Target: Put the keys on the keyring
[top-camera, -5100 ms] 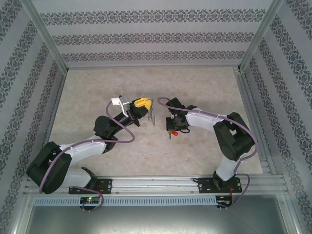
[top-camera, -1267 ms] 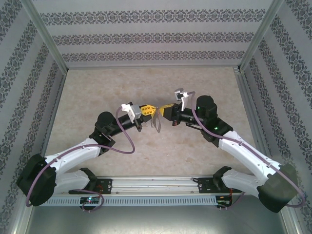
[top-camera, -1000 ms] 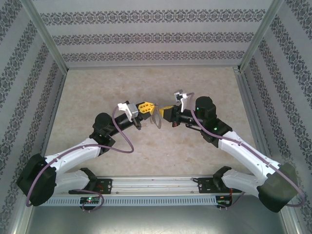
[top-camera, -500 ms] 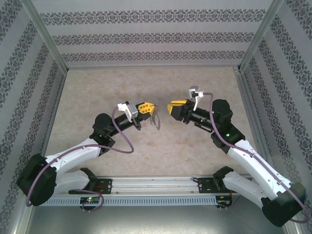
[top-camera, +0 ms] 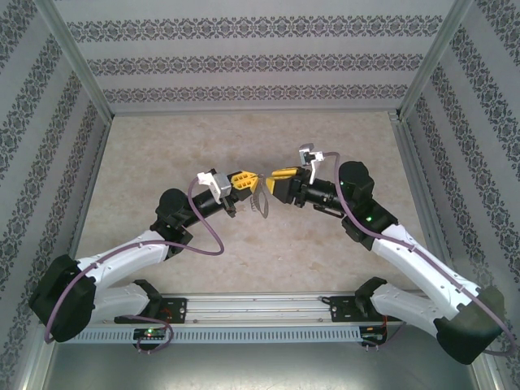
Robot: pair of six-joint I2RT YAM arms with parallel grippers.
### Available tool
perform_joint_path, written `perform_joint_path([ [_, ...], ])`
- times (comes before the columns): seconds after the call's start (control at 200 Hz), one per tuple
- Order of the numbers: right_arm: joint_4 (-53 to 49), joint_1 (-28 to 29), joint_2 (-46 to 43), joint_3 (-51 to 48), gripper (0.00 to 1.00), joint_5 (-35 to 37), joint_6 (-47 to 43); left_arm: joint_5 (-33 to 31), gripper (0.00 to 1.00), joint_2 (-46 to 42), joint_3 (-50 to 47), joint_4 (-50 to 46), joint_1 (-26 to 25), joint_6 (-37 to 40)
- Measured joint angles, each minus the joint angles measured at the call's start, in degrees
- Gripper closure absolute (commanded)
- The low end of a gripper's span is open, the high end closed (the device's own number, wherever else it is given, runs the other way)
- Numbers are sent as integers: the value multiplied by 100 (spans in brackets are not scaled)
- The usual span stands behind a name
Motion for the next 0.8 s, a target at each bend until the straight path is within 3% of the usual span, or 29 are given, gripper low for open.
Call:
perform_joint_path([
  [0.445, 105, 122, 243, 79, 70, -70, -4, 2, 100, 0, 0, 0, 0, -22],
  [0.804, 114, 122, 282, 153, 100, -63, -68, 0, 100, 0, 0, 2, 0, -63],
])
